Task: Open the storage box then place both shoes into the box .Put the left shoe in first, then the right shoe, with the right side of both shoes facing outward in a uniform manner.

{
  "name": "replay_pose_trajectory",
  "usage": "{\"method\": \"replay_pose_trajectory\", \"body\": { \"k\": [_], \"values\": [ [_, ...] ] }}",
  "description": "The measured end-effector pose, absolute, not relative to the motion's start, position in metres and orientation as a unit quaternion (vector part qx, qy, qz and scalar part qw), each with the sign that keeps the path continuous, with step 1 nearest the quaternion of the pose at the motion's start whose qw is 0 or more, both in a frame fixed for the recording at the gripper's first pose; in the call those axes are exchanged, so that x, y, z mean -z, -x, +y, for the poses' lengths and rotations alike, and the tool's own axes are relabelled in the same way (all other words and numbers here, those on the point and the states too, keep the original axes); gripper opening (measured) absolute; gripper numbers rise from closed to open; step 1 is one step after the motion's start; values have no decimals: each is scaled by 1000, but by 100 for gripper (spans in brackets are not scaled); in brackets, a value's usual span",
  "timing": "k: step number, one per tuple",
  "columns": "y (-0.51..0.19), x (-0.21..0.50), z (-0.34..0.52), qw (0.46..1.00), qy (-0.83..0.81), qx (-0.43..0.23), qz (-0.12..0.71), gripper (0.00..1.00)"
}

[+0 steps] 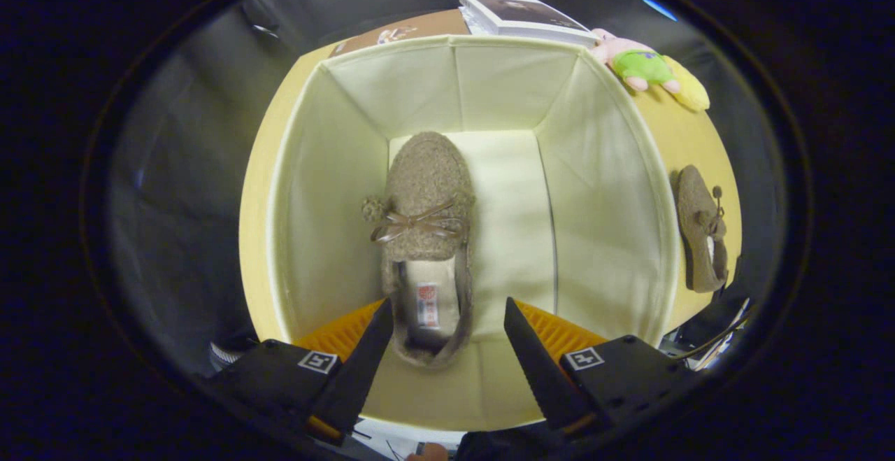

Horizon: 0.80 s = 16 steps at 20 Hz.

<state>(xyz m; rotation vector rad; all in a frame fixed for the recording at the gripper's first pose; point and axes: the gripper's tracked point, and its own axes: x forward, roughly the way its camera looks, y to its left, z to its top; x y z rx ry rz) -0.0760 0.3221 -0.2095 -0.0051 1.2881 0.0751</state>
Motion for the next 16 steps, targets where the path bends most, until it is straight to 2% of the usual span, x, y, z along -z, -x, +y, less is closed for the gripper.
{"method": "replay_pose_trajectory", "body": {
  "k": [2,9,16],
  "values": [
    [80,199,317,803,4,-33,595,100],
    [82,140,256,819,41,-4,572,100],
    [70,100,128,821,90,76,559,100]
  ]
}}
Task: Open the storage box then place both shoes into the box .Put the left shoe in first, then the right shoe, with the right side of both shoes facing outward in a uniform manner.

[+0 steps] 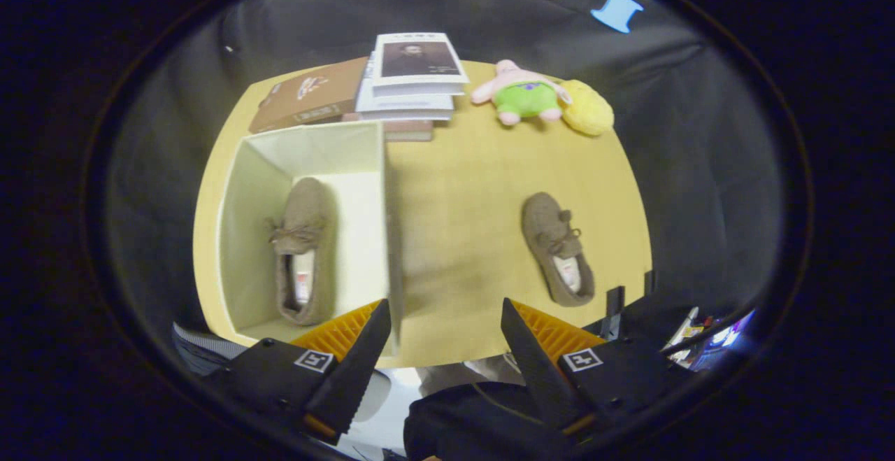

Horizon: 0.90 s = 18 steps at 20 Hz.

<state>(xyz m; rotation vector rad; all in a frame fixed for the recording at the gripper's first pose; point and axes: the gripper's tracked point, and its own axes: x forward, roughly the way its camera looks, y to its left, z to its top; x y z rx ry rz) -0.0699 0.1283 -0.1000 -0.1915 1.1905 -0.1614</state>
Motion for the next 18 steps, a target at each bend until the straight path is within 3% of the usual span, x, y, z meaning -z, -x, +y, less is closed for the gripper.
{"method": "replay_pose_trajectory", "body": {
  "k": [9,18],
  "values": [
    [57,128,-30,779,118,160,595,98],
    [38,193,-119,737,146,177,636,97]
  ]
}}
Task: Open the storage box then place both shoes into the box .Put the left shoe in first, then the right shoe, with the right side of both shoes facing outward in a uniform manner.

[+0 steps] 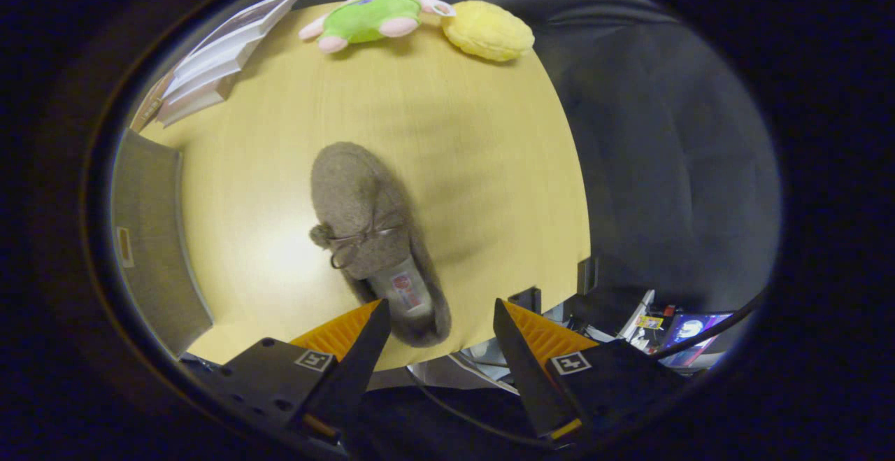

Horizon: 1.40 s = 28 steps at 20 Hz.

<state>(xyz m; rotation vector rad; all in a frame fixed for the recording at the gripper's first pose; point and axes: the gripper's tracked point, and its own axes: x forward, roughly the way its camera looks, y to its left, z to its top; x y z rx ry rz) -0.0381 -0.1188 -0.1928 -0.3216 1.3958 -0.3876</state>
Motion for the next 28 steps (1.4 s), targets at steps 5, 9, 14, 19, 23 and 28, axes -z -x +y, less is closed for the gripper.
{"method": "replay_pose_trajectory", "body": {
  "k": [5,9,14,19,23,28],
  "values": [
    [32,228,-134,726,157,156,651,93],
    [29,250,-149,723,176,145,653,86],
    [27,271,-145,734,150,122,651,71],
    [28,276,-131,734,151,110,653,40],
    [30,279,-124,736,167,122,645,25],
    [30,276,-125,742,185,115,634,13]
  ]
}}
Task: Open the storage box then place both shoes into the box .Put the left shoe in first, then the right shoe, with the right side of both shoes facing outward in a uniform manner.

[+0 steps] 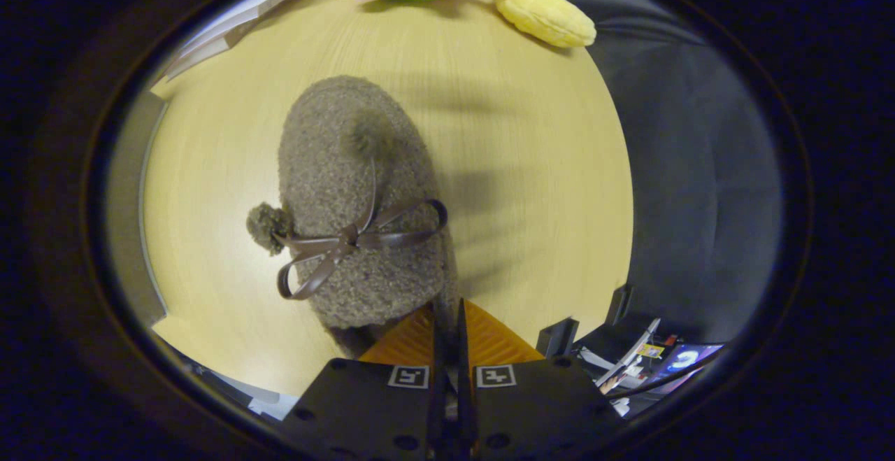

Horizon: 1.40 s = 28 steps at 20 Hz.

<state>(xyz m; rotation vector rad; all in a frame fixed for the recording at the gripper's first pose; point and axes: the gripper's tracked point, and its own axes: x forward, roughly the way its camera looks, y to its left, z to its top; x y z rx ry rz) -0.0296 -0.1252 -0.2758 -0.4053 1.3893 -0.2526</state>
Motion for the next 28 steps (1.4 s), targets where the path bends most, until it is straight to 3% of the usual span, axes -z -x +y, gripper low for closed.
{"method": "replay_pose_trajectory", "body": {
  "k": [2,9,16,28],
  "values": [
    [31,273,-125,748,179,124,627,5],
    [35,257,-122,778,106,152,601,3],
    [48,204,-114,772,123,204,590,3],
    [54,79,22,792,123,228,554,3]
  ]
}}
